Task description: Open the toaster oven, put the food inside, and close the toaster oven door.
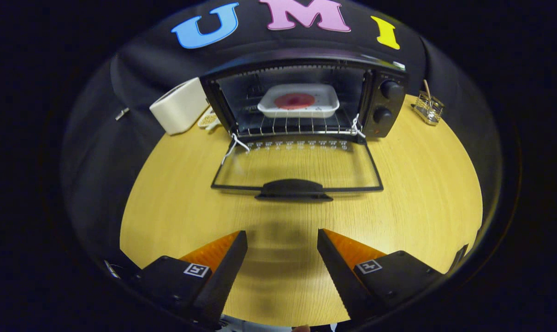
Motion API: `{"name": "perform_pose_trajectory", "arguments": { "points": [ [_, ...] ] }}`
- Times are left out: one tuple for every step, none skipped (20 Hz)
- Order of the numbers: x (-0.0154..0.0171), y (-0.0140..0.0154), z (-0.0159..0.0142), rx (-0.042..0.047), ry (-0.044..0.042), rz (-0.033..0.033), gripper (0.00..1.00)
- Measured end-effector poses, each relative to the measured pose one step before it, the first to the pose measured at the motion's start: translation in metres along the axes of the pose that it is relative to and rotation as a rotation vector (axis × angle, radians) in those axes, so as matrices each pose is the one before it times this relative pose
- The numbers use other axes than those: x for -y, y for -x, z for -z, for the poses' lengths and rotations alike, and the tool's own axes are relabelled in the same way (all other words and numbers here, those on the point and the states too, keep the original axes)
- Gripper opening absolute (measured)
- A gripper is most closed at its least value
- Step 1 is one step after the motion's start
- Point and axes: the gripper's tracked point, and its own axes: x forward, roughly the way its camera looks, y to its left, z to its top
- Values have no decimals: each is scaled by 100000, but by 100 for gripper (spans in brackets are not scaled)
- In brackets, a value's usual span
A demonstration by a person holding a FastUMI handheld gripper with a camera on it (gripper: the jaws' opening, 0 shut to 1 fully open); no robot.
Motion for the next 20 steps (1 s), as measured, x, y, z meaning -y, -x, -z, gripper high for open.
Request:
{"name": "perform_pose_trajectory", "arguments": {
  "points": [
    [214,-821,780,-1152,669,1026,99],
    [157,-609,385,-323,708,1040,99],
    [41,-587,208,-97,703,1106,99],
    [113,-582,-59,185,982,1447,99],
    [196,-612,-118,-15,-165,1659,99],
    [20,-515,-101,-430,-1490,1128,99],
    [-5,-424,-243,-239,-1592,900,99],
    [213,-389,-344,96,-1442,1741,99],
    [91,-514,-710,1158,-813,1350,99],
    [22,-263,-430,333,-192,1534,99],
    [-7,-331,-440,206,-115,1027,99],
    [69,-352,-416,518,255,1401,99],
    [23,-350,-382,422,243,1290,99],
    [-181,-310,-564,598,-575,506,99],
    [18,-365,-387,-89,-842,1057,99],
    [7,407,-211,-1995,-1913,888,99],
    [-157,-500,120,-690,-790,722,99],
    [24,-8,35,-200,3,59,99],
    [31,31,16,625,722,-124,99],
    [43,163,-65,728,894,-280,99]
  ]
}}
